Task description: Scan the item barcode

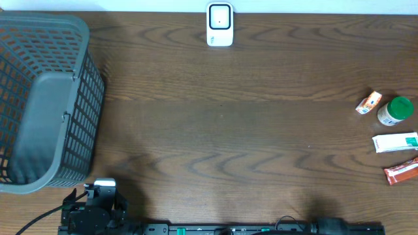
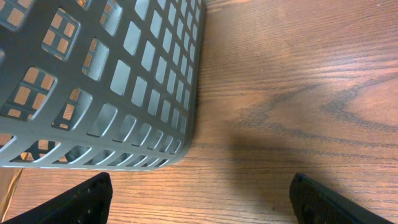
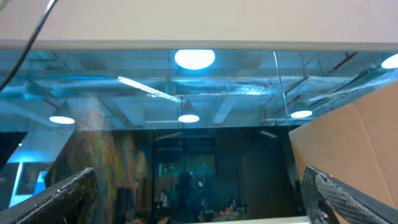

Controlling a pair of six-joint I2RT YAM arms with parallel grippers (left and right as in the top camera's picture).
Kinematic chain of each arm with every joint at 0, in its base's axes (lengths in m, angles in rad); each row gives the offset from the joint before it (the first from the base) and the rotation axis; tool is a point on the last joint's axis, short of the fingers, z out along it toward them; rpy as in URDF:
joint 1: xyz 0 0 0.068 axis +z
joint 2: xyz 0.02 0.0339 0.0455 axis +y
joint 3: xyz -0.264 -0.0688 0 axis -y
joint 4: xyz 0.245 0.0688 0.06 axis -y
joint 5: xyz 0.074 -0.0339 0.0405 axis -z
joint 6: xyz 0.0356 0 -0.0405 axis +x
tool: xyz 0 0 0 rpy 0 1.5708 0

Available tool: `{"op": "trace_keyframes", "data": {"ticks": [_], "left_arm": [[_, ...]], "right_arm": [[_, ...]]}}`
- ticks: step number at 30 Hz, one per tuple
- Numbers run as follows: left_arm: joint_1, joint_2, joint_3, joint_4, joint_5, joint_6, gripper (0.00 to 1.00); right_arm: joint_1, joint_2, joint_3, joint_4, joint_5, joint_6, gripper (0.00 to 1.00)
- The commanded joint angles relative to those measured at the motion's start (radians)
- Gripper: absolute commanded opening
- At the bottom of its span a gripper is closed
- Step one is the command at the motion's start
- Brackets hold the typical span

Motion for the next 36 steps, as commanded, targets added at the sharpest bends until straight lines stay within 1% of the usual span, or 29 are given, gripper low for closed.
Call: {"op": "trace_keyframes", "data": {"ticks": [1, 4, 8, 11, 18, 20, 24, 25, 29, 33, 36], "left_arm": [[-0.004, -0.007, -0.001, -0.041, 0.007, 0.025, 0.91], [-0.004, -0.007, -0.001, -0.041, 0.007, 0.025, 0.91], [-0.004, -0.007, -0.001, -0.041, 0.007, 0.025, 0.91], [-0.004, -0.007, -0.001, -0.041, 0.007, 0.025, 0.91], [-0.004, -0.007, -0.001, -0.041, 0.007, 0.025, 0.91], [-0.004, -0.007, -0.001, -0.041, 0.007, 0.025, 0.91], [-0.004, -0.007, -0.001, -0.041, 0.007, 0.025, 0.91], [-0.004, -0.007, -0.001, -0.041, 0.007, 0.025, 0.91], [-0.004, -0.007, -0.001, -0.041, 0.007, 0.025, 0.91], [-0.004, -0.007, -0.001, -0.041, 0.007, 0.025, 0.91], [-0.004, -0.007, -0.001, -0.041, 0.007, 0.025, 0.91]], "right_arm": [[0.008, 0.001, -0.07, 0.014, 0.006, 0.068, 0.99], [0.008, 0.001, -0.188, 0.063, 0.006, 0.139, 0.99], [0.01, 0.002, -0.38, 0.191, 0.006, 0.218, 0.99], [0.01, 0.002, -0.535, 0.321, 0.009, 0.282, 0.99], [0.01, 0.0, -0.927, 0.695, 0.011, 0.399, 0.99], [0.01, 0.0, -1.027, 0.772, 0.024, 0.439, 0.99], [0.01, -0.001, -1.17, 0.855, 0.06, 0.505, 0.99], [0.01, -0.001, -1.215, 0.875, 0.065, 0.512, 0.99], [0.01, -0.002, -1.273, 0.879, 0.078, 0.503, 0.99], [0.011, -0.002, -1.311, 0.853, 0.077, 0.409, 0.99], [0.036, -0.002, -1.337, 0.807, 0.081, 0.303, 0.99]]}}
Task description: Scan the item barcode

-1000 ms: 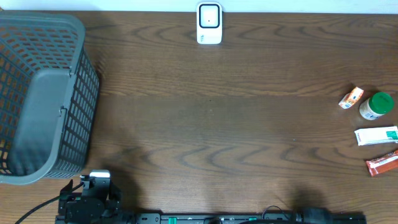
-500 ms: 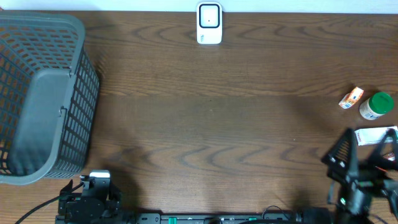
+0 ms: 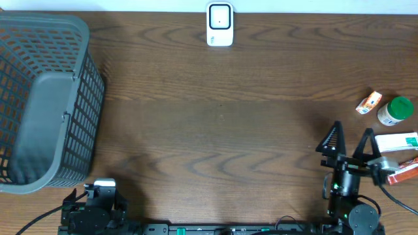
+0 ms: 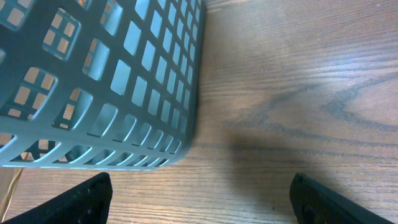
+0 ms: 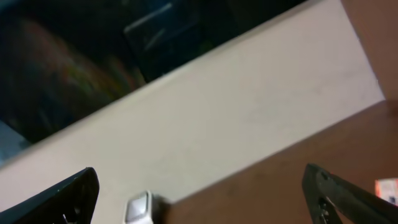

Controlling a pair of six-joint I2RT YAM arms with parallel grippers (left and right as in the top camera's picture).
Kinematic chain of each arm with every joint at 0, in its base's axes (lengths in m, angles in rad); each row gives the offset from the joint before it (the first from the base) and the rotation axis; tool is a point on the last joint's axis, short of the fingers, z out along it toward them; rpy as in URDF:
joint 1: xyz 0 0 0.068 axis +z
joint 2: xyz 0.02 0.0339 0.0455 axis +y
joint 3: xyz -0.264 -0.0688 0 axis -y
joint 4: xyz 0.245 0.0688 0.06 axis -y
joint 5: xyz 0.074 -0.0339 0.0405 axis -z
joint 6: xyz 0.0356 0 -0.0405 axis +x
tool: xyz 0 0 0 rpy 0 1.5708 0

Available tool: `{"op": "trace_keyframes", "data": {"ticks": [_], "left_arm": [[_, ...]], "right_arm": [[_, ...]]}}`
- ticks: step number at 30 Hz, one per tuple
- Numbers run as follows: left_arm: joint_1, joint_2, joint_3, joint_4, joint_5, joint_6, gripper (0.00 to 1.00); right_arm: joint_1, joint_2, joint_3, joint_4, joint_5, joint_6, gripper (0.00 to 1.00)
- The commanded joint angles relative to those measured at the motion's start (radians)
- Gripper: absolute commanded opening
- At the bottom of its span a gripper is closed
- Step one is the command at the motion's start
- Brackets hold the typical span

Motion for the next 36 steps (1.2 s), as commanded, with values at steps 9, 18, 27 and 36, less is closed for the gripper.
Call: {"op": "trace_keyframes", "data": {"ticks": [9, 18, 27, 36], "left_arm": [[-0.004, -0.007, -0.003, -0.039, 0.007, 0.026, 0.91], [-0.004, -0.007, -0.003, -0.039, 0.007, 0.026, 0.91], [-0.004, -0.007, -0.003, -0.039, 0.007, 0.026, 0.91], [-0.004, -0.007, -0.003, -0.039, 0.007, 0.026, 0.91]], "right_arm": [[0.032, -0.007, -0.024, -0.296, 0.055, -0.187, 0.99], [0.032, -0.007, -0.024, -0.339, 0.041, -0.274, 0.99], [0.031, -0.006, -0.024, -0.338, 0.042, -0.274, 0.99], [0.031, -0.006, -0.024, -0.338, 0.042, -0.274, 0.99]]}}
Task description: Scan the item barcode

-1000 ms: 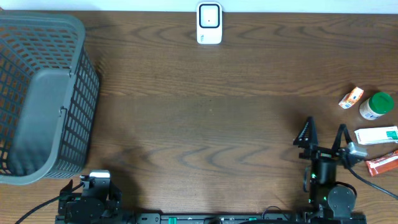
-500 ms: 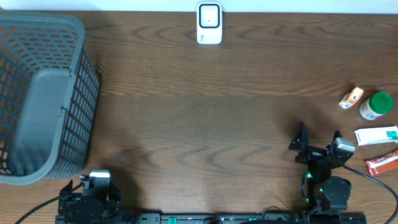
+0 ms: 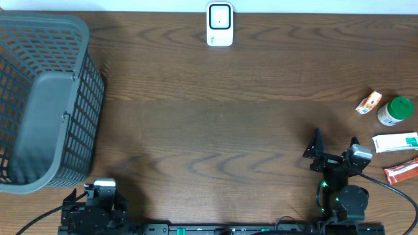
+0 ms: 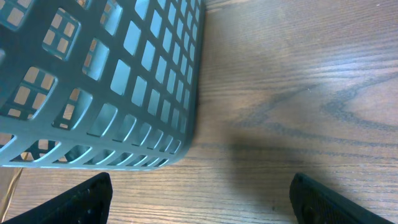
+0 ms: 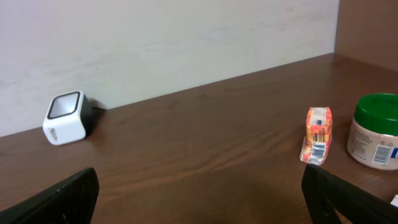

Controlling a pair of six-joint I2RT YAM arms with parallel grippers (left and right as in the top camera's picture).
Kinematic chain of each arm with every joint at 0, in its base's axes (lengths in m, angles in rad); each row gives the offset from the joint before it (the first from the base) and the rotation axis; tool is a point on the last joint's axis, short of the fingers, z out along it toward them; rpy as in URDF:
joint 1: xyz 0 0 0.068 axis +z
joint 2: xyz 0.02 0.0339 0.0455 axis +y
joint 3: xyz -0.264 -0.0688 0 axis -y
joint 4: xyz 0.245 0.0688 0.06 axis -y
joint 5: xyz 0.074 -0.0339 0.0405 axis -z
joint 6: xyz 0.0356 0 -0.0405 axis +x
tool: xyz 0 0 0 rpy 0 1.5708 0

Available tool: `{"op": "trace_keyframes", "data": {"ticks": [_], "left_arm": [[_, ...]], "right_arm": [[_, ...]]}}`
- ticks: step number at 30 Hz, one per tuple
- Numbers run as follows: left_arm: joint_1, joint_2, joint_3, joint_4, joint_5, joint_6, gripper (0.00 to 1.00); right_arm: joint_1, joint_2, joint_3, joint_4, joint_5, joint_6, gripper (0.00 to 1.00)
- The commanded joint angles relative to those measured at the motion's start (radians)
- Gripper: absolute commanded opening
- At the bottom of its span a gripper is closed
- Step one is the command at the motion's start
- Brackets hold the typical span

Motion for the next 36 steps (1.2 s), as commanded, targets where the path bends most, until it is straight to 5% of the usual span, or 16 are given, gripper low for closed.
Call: {"op": "trace_keyframes", "data": {"ticks": [1, 23, 29, 36], "left_arm": [[-0.004, -0.007, -0.003, -0.039, 0.007, 0.026, 0.91], [-0.002, -0.007, -0.003, -0.027, 0.012, 0.026, 0.91], [0.049, -0.007, -0.003, 0.317, 0.063, 0.026, 0.91], [0.146, -0.007, -0.039, 0.573, 0.38, 0.026, 0.91]], "right_arm": [[0.008, -0.005, -0.001, -0.004, 0.005, -0.014, 0.99], [0.008, -0.005, -0.001, -0.005, 0.005, -0.014, 0.99], [0.008, -0.005, -0.001, -0.005, 0.005, -0.014, 0.99], [0.008, -0.005, -0.001, -0.005, 0.005, -0.014, 0.99]]}}
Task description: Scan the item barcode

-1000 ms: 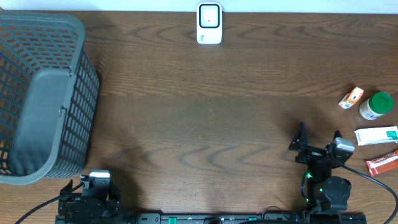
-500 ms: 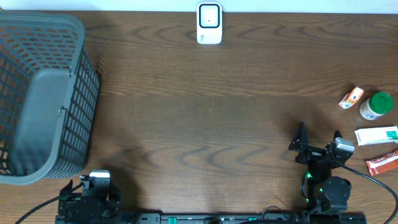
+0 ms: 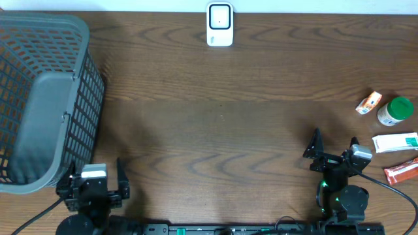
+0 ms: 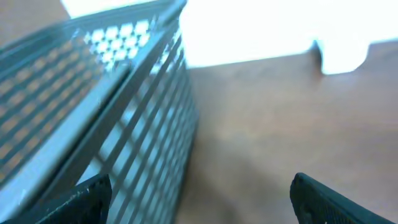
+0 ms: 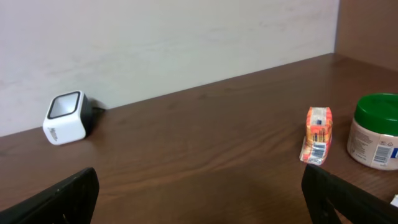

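Observation:
The white barcode scanner (image 3: 219, 25) stands at the table's far edge, also in the right wrist view (image 5: 64, 117). At the right lie an orange packet (image 3: 369, 102) (image 5: 317, 134), a green-lidded jar (image 3: 396, 110) (image 5: 375, 130), a white box (image 3: 395, 142) and a red-brown packet (image 3: 400, 171). My right gripper (image 3: 334, 145) stands open near the front right, left of these items, nothing between its fingers. At the front left my left gripper (image 3: 91, 175) is open and empty, beside the basket.
A large grey mesh basket (image 3: 46, 98) fills the left side of the table; its wall (image 4: 118, 124) looms close in the left wrist view. Brown wooden table (image 3: 222, 130) lies between basket and items. A white wall backs the table.
My left arm has risen from its folded pose; its camera now looks level along the basket's side toward the scanner instead of down at the table. The right arm has not moved.
First both arms were folded at the front edge, the right out of the overhead view with its camera aimed upward. Then the right gripper appeared open near the white box. Later it sat lower and further left, facing scanner and items. Now the left arm has lifted too.

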Controlling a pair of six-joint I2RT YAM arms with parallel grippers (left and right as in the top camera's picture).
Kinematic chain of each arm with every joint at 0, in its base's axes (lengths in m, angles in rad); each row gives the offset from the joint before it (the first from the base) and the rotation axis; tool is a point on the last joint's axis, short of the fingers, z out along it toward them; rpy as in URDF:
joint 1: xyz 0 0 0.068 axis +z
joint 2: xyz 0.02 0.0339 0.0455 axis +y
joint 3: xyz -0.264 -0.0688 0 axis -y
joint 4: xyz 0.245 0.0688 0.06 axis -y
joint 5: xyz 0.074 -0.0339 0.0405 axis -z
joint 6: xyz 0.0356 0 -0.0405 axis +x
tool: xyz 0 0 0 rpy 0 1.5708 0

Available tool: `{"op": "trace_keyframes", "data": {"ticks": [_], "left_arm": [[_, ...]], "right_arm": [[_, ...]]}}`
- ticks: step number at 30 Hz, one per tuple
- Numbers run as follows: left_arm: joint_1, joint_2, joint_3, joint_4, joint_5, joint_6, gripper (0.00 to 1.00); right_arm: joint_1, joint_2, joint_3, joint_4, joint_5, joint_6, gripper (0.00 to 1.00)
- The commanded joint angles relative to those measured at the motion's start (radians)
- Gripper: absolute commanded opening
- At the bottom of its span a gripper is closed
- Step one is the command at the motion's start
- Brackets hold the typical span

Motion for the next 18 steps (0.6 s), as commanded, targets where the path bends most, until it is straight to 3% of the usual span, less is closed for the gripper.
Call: {"op": "trace_keyframes", "data": {"ticks": [1, 9, 18], "left_arm": [[0.061, -0.008, -0.048, 0.109, 0.242, 0.013, 0.91], [0.162, -0.008, -0.274, 0.377, 0.421, 0.012, 0.91], [0.167, -0.009, -0.478, 0.608, 0.426, -0.093, 0.91]], "right_arm": [[0.008, -0.005, -0.001, -0.004, 0.005, -0.014, 0.99], [0.008, -0.005, -0.001, -0.004, 0.005, -0.014, 0.99], [0.008, -0.005, -0.001, -0.005, 0.005, -0.014, 0.99]]}}
